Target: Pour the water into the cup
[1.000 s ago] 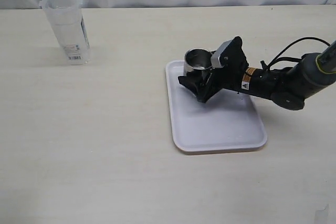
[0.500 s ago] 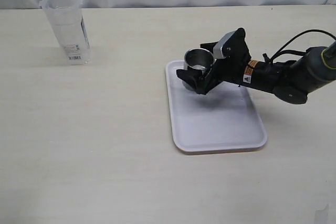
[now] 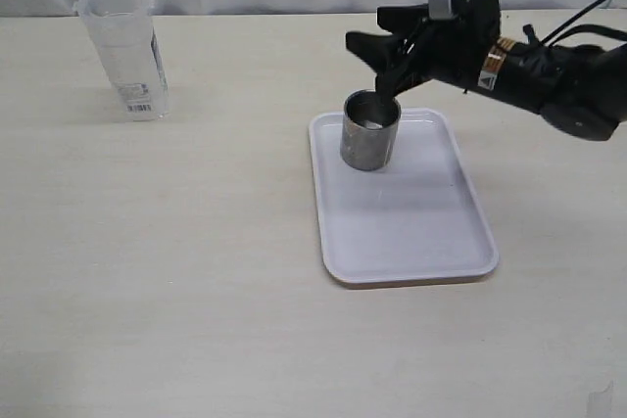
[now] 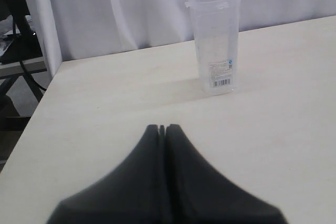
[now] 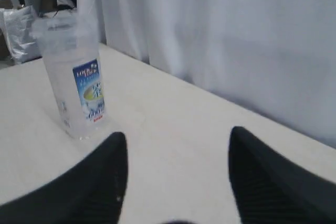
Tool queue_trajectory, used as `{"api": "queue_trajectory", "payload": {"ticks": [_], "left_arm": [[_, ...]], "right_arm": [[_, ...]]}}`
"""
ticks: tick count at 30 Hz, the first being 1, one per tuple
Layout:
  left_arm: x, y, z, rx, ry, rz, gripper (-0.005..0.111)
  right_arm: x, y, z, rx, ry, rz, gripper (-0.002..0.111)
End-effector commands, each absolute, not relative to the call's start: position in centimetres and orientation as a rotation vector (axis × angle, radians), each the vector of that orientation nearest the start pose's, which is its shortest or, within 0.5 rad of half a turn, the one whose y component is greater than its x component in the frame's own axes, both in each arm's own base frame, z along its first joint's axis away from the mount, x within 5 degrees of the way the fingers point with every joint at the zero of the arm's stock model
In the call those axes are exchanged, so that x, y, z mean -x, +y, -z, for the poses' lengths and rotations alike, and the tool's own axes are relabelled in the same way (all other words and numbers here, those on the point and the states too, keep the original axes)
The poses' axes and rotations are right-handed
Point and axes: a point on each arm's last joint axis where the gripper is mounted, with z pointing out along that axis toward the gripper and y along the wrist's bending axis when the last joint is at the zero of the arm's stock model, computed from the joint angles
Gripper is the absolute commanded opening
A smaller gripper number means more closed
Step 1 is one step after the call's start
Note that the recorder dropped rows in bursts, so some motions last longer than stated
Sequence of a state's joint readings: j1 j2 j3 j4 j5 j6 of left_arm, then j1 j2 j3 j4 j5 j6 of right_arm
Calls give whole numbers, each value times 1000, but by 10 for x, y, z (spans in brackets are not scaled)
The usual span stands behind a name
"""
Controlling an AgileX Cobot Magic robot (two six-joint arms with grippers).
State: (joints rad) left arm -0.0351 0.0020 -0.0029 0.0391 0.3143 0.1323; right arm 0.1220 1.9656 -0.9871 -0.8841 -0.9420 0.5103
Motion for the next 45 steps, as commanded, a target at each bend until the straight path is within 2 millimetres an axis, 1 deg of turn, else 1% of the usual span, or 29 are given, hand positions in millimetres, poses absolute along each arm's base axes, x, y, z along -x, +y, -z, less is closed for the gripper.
{"api": "queue_trajectory", "payload": {"ticks": [1, 3, 6, 9, 11, 14, 21, 25, 31, 37, 45], "left_arm": [[-54, -1, -185, -166, 1785, -107, 0], [-54, -1, -185, -166, 1785, -107, 0], [-54, -1, -185, -166, 1785, -107, 0], [-54, -1, -185, -166, 1785, -107, 0], [-54, -1, -185, -166, 1785, -107, 0], [-54, -1, -185, -166, 1785, -107, 0], [-54, -1, -185, -166, 1785, -107, 0], [-54, -1, -185, -166, 1785, -107, 0], [-54, -1, -185, -166, 1785, -107, 0], [-54, -1, -185, -166, 1785, -107, 0], [-54, -1, -185, -166, 1785, -107, 0]], "right_arm": [[-370, 93, -218, 594, 1694, -521, 19], [-363, 88, -239, 633, 1705, -420, 4], [-348, 81, -265, 612, 1717, -337, 4], [-327, 76, -290, 590, 1667, -305, 4], [-309, 74, -308, 571, 1625, -300, 4], [-276, 69, -329, 524, 1570, -319, 4], [-202, 60, -363, 520, 1395, -278, 4], [-160, 55, -370, 495, 1308, -284, 4], [-111, 49, -365, 439, 1224, -340, 4], [-72, 45, -365, 407, 1116, -373, 4], [-35, 41, -371, 417, 967, -351, 4]]}}
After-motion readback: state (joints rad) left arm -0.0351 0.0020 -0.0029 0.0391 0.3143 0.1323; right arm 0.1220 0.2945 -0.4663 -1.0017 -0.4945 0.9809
